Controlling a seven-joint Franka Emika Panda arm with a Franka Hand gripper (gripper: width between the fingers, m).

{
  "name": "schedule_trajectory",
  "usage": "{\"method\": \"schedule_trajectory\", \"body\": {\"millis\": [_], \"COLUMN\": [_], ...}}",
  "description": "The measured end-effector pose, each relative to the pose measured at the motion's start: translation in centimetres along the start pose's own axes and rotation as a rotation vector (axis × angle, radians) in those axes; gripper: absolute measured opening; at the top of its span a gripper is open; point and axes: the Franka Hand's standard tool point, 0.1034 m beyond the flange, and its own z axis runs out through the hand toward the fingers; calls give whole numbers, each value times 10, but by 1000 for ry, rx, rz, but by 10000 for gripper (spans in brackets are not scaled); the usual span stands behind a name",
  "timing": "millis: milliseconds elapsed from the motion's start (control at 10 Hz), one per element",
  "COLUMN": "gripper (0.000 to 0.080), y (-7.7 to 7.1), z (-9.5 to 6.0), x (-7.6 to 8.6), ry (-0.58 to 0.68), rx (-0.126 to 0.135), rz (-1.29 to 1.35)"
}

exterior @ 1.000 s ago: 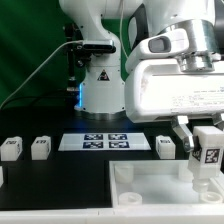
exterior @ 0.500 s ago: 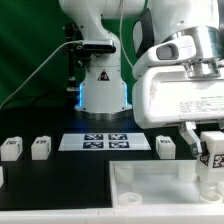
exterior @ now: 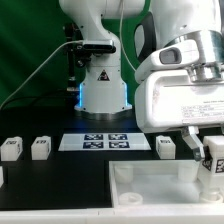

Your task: Assemble one leg

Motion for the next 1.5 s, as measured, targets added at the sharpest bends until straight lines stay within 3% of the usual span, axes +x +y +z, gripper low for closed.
{"method": "schedule_trajectory", "body": {"millis": [900, 1000, 1100, 1200, 1300, 1500], "gripper": [292, 358, 358, 555, 630, 644], "y": [5, 5, 6, 6, 6, 6], "z": [6, 6, 6, 6, 6, 6], "x": [-2, -2, -2, -2, -2, -2], "ry": [59, 59, 59, 59, 59, 59], "rx": [-13, -13, -13, -13, -13, -13], "rz": [-7, -7, -8, -8, -8, -8]}}
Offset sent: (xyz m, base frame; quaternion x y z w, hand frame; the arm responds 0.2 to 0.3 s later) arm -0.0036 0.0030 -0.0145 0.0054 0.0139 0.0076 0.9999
